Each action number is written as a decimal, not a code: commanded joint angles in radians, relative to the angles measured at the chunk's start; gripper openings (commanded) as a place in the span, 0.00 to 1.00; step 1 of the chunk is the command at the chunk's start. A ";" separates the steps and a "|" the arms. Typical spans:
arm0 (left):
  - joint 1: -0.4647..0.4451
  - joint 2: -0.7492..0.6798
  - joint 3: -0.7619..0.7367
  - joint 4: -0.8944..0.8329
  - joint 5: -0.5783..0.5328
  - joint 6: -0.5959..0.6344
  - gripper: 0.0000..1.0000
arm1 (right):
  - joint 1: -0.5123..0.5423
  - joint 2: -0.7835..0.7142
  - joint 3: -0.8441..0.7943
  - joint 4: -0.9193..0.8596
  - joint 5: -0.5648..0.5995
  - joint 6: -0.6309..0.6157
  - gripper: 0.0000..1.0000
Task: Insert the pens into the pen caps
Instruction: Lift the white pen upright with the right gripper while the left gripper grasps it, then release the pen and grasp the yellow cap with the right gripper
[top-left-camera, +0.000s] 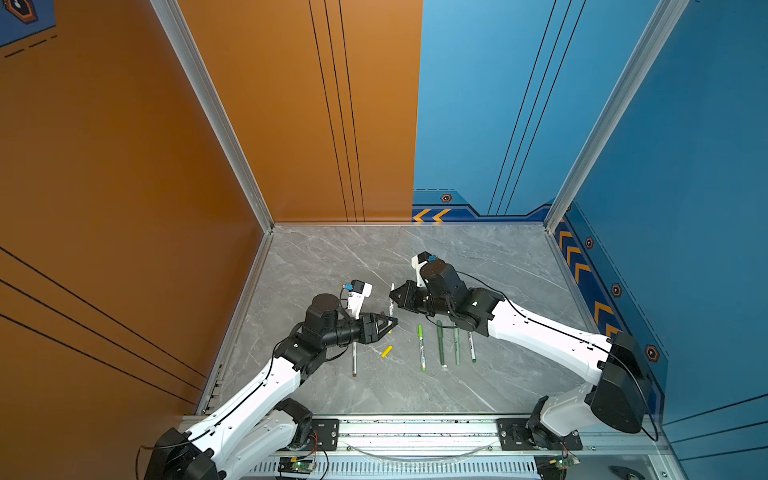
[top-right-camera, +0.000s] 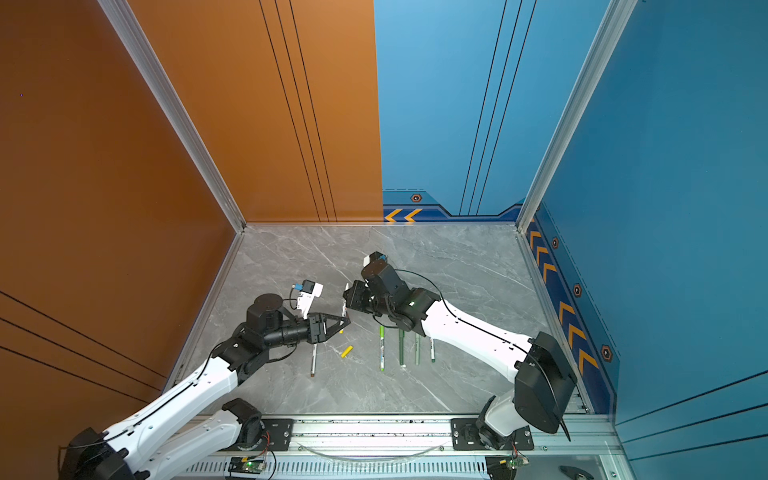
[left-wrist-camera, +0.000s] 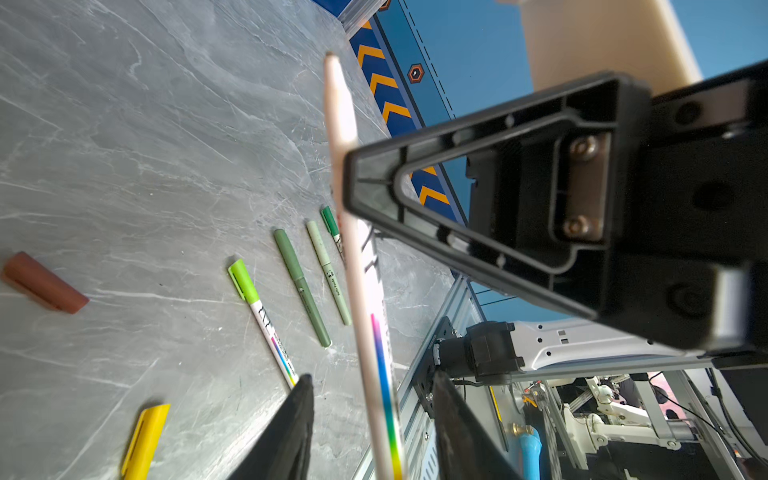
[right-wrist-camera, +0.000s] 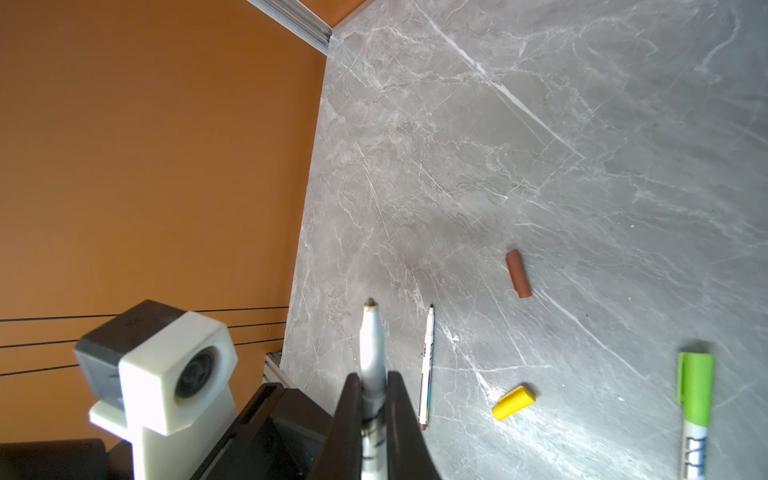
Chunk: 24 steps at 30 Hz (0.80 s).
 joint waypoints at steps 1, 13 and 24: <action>-0.012 0.001 0.025 0.016 -0.039 0.019 0.39 | 0.009 -0.025 -0.023 0.028 -0.013 0.013 0.02; -0.004 -0.030 0.039 -0.100 -0.156 0.061 0.02 | 0.010 -0.018 -0.025 0.011 -0.019 0.004 0.20; 0.129 -0.174 0.103 -0.615 -0.563 0.180 0.00 | 0.071 0.125 0.070 -0.310 0.136 0.007 0.44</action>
